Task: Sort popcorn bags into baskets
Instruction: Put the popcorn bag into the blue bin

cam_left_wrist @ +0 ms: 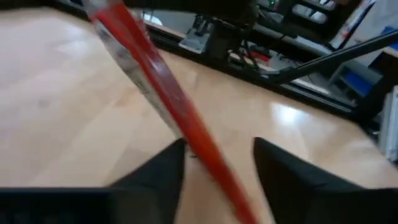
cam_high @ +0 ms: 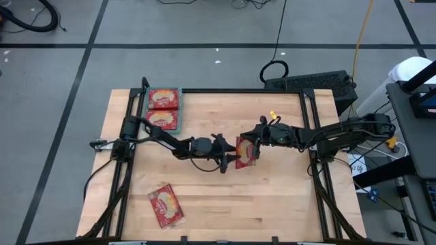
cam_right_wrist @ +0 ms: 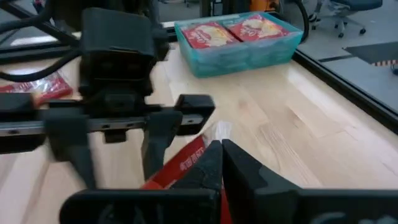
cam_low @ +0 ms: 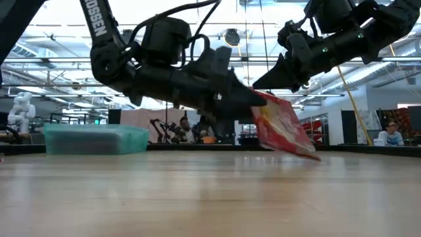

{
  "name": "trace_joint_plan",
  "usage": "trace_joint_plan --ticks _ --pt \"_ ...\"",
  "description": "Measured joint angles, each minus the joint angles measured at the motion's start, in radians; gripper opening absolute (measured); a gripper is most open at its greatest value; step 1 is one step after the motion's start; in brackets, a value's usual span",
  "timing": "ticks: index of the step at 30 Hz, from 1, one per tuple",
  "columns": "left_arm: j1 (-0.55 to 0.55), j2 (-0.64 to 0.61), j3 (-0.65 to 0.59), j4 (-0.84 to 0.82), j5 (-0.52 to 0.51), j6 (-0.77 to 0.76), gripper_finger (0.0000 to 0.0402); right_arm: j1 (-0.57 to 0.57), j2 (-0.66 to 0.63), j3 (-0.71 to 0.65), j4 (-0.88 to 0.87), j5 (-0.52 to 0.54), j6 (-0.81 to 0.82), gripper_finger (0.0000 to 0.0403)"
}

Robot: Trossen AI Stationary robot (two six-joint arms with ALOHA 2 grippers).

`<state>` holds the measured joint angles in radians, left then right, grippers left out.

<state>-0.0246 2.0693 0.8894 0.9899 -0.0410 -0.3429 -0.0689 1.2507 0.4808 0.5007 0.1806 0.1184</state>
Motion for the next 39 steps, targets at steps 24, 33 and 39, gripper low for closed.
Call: trace_joint_plan --ticks 24,33,39 --pt "0.12 -0.559 -0.005 -0.874 0.062 0.367 0.0005 -0.062 -0.191 0.22 -0.348 -0.108 -0.025 0.0184" --pt "0.12 -0.631 -0.006 -1.135 0.059 0.36 0.0004 -0.062 0.107 0.494 -0.53 -0.241 -0.089 0.0209" --pt "0.114 -0.628 -0.006 -1.192 0.033 0.362 0.0008 -0.063 0.291 0.576 -0.532 -0.239 -0.147 0.0196"
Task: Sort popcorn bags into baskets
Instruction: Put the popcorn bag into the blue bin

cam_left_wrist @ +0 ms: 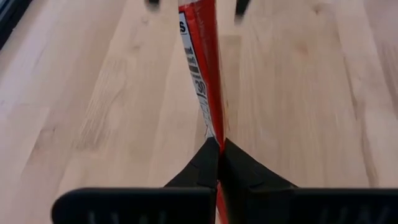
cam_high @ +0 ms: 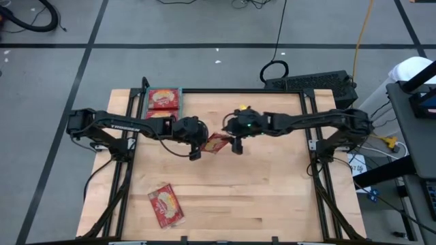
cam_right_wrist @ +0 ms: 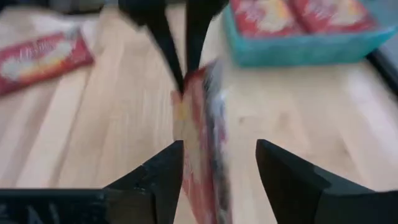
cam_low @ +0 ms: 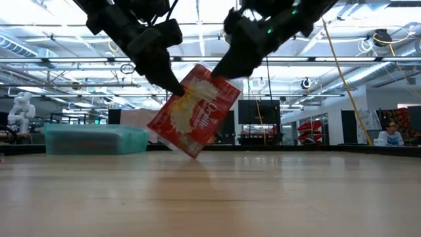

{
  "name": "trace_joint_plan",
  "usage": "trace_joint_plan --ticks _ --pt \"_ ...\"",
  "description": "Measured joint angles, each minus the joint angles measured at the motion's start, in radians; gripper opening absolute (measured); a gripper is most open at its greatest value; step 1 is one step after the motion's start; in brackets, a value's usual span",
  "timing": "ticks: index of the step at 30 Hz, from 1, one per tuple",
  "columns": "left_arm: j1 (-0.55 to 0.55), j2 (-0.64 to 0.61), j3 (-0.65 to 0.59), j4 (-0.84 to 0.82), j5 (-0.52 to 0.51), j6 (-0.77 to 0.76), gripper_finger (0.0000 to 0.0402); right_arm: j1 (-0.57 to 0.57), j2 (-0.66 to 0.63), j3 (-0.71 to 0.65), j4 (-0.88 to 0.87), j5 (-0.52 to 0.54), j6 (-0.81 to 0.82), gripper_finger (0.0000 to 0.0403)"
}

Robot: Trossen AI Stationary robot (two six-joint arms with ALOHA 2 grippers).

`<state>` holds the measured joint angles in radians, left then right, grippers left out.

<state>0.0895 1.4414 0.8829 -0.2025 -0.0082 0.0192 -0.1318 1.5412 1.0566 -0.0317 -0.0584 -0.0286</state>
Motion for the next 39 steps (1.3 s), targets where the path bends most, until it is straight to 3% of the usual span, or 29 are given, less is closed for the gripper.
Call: trace_joint_plan --ticks 5,13,20,25,34,39 --pt "0.0 0.0 0.0 0.0 0.0 0.026 0.0008 -0.004 0.073 0.021 0.017 -0.052 -0.018 0.0157" --pt "0.001 0.0 0.001 0.023 -0.04 -0.027 0.0056 -0.023 0.098 0.02 0.013 -0.051 -0.026 0.0014" --pt "-0.028 -0.013 0.001 -0.125 -0.183 -0.197 0.0149 -0.034 0.052 -0.002 -0.032 -0.047 -0.008 0.0017" --pt "-0.073 -0.063 -0.041 -0.148 -0.226 -0.268 0.0171 -0.035 -0.003 -0.136 0.1 -0.05 0.023 0.0007" --pt "-0.117 -0.083 -0.303 0.449 -0.264 -0.256 0.0173 -0.03 -0.019 -0.425 0.633 -0.104 0.071 0.0009" --pt "-0.117 -0.075 -0.427 0.733 -0.263 -0.228 0.0173 -0.031 -0.016 -0.53 0.838 -0.1 0.073 0.0009"
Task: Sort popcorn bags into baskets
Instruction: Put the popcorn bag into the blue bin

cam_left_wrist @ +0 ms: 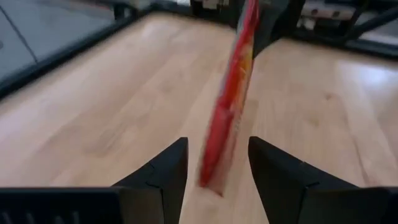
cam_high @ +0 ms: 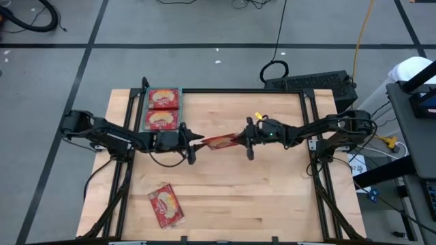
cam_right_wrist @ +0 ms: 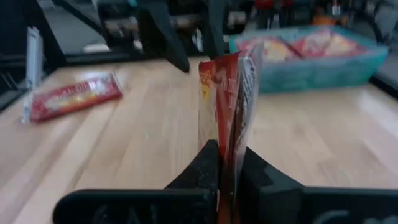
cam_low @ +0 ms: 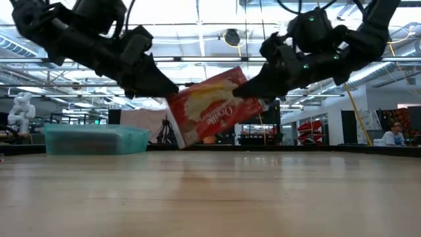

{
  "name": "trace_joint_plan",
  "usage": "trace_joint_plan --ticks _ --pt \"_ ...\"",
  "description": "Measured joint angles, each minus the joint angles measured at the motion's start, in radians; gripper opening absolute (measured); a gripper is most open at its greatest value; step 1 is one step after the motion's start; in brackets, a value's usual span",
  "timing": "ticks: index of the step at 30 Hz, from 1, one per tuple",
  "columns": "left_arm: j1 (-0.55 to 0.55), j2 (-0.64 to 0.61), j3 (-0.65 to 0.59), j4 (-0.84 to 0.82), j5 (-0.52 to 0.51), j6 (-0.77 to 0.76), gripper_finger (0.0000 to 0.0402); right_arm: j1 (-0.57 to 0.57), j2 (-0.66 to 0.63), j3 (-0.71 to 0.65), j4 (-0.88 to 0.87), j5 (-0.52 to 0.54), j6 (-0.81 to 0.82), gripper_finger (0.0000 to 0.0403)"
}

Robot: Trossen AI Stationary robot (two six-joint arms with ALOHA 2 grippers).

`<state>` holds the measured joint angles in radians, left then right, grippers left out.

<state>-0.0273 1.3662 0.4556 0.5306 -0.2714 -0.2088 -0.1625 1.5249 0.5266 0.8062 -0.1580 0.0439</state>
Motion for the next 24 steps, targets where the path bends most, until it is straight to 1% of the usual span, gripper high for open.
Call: trace_joint_plan --ticks 3,6,9,12,13,15,17,19,20,22,24 --pt "0.006 0.0 -0.035 0.077 0.001 0.035 0.0173 0.001 -0.001 -0.023 0.084 -0.003 -0.007 0.0009" --pt "0.012 0.0 -0.039 0.14 0.012 0.063 0.0173 0.001 0.009 -0.027 0.135 -0.002 -0.009 0.0009" --pt "0.024 0.014 -0.038 0.217 0.071 0.104 0.0173 0.004 0.009 -0.027 0.179 -0.002 -0.025 0.0009" --pt "0.034 0.023 -0.038 0.245 0.087 0.123 0.0168 0.008 0.009 -0.026 0.215 -0.006 -0.038 0.0009" --pt "0.036 0.022 -0.038 0.263 0.088 0.132 0.0161 0.009 0.009 -0.026 0.228 -0.01 -0.036 0.0009" --pt "0.043 0.021 -0.038 0.283 0.089 0.152 0.0133 0.008 0.009 -0.026 0.251 -0.023 -0.035 0.0009" --pt "0.051 0.015 -0.038 0.302 0.109 0.171 0.009 0.007 0.009 -0.026 0.261 -0.024 -0.036 0.0009" --pt "0.066 -0.003 -0.028 0.302 0.15 0.189 0.0041 0.007 0.009 -0.026 0.291 -0.024 -0.037 0.0009" --pt "0.075 -0.017 -0.023 0.292 0.168 0.195 0.0024 0.007 0.007 -0.026 0.303 -0.024 -0.038 0.001" --pt "0.098 -0.054 -0.019 0.26 0.201 0.202 0.002 0.007 0.008 -0.024 0.322 -0.02 -0.05 0.0019" --pt "0.127 -0.11 -0.009 0.185 0.236 0.214 0.0029 0.008 0.008 -0.024 0.326 0.007 -0.055 0.0043"
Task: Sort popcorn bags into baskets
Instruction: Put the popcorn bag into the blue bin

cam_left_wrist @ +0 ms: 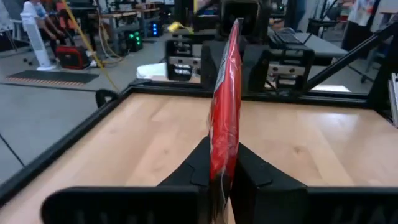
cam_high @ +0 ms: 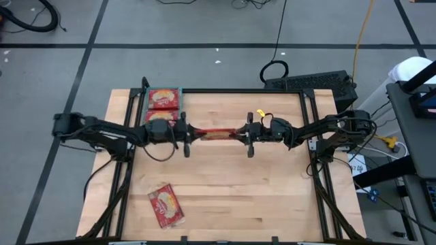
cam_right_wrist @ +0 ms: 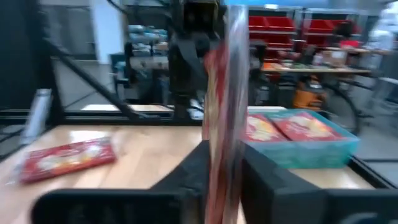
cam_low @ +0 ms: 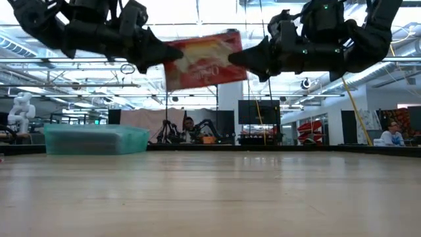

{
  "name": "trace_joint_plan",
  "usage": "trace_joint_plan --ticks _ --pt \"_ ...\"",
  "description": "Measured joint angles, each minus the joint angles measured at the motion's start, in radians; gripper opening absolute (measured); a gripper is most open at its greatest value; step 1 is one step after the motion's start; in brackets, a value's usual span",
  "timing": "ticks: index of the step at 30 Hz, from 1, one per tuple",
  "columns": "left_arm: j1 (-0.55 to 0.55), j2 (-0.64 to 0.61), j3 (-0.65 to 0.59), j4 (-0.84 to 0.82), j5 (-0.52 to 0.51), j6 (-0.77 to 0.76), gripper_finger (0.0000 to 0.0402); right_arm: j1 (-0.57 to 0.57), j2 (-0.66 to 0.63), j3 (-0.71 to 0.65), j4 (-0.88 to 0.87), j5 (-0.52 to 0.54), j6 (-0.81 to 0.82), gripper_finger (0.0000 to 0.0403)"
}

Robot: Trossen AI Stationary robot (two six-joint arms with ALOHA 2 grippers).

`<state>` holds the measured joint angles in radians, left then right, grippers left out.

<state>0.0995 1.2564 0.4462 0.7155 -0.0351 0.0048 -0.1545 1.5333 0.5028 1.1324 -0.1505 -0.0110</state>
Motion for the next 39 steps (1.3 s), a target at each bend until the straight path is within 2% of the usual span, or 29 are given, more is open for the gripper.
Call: trace_joint_plan --ticks 3,7,11,15,20,25,28,32,36,39 --pt "0.066 -0.137 0.033 -0.225 0.049 0.027 0.0032 -0.001 0.0 -0.001 -0.022 0.077 -0.001 0.0091" --pt "0.171 -0.317 0.105 -0.612 0.062 0.079 0.0019 -0.001 0.0 -0.001 -0.052 0.172 0.004 0.0149" --pt "0.326 -0.453 0.195 -0.926 0.061 0.137 0.0019 -0.001 0.001 -0.002 -0.075 0.177 -0.001 0.0186" --pt "0.51 -0.518 0.264 -1.12 0.059 0.148 0.0033 -0.001 0.001 -0.002 -0.09 0.174 -0.003 0.0201" --pt "0.73 -0.512 0.324 -1.273 0.092 0.152 0.0024 -0.001 0.001 -0.002 -0.124 0.172 -0.007 0.0201" --pt "0.923 -0.455 0.361 -1.318 0.273 0.154 0.0019 -0.001 0.001 -0.002 -0.168 0.171 -0.008 0.0199" --pt "1.014 -0.399 0.378 -1.379 0.355 0.156 0.0032 -0.001 0.001 -0.002 -0.186 0.145 -0.003 0.0199" --pt "1.103 -0.316 0.397 -1.432 0.367 0.182 0.0037 0.009 0.0 -0.002 -0.19 0.12 -0.002 0.0199" --pt "1.138 -0.246 0.409 -1.428 0.438 0.178 0.002 0.017 0.001 -0.002 -0.195 0.119 -0.005 0.0199" --pt "1.15 -0.201 0.41 -1.432 0.447 0.177 0.002 0.019 0.001 -0.002 -0.203 0.119 -0.004 0.0199"
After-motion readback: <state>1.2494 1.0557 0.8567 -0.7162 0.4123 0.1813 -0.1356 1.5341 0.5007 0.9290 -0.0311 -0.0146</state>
